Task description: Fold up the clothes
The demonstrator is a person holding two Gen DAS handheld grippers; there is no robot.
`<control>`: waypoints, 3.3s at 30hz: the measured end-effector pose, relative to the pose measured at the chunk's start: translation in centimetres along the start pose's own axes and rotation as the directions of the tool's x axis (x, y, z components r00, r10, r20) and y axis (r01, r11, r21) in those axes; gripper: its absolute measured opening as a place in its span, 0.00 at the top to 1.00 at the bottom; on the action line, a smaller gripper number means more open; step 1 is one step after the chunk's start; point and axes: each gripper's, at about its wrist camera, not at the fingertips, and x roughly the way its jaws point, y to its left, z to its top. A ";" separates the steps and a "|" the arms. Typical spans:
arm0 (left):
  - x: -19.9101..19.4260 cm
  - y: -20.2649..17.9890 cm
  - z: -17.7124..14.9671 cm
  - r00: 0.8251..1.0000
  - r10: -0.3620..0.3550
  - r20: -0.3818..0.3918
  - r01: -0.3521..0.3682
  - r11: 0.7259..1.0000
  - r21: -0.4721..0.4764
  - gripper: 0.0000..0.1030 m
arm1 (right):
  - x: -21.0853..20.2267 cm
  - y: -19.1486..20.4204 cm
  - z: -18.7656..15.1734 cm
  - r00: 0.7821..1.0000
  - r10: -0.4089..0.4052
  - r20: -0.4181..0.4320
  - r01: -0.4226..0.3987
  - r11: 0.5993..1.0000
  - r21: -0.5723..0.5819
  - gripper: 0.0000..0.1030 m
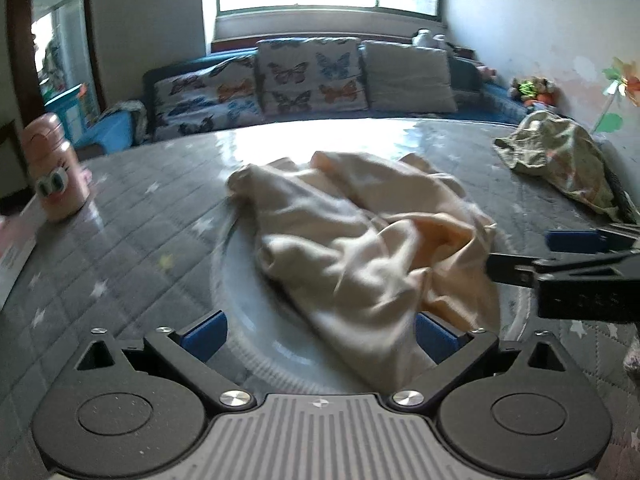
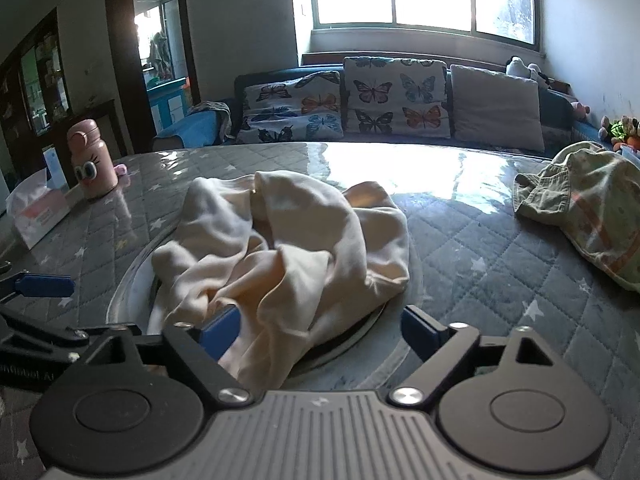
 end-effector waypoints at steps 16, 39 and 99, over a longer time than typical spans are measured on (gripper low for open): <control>1.7 -0.3 1.1 0.994 -0.113 0.006 0.113 0.992 0.060 0.84 | 3.6 0.4 1.7 0.992 0.110 -0.070 -0.109 0.994 0.017 0.77; -6.3 5.2 -3.6 0.982 -0.190 0.001 0.190 0.982 -0.004 0.94 | -7.5 -0.9 -2.2 0.977 0.209 -0.033 -0.209 0.978 -0.004 0.96; 6.1 3.1 4.1 1.000 -0.022 -0.011 0.023 0.996 0.082 0.97 | 0.5 0.4 2.3 0.994 0.112 0.011 -0.111 0.989 -0.093 0.91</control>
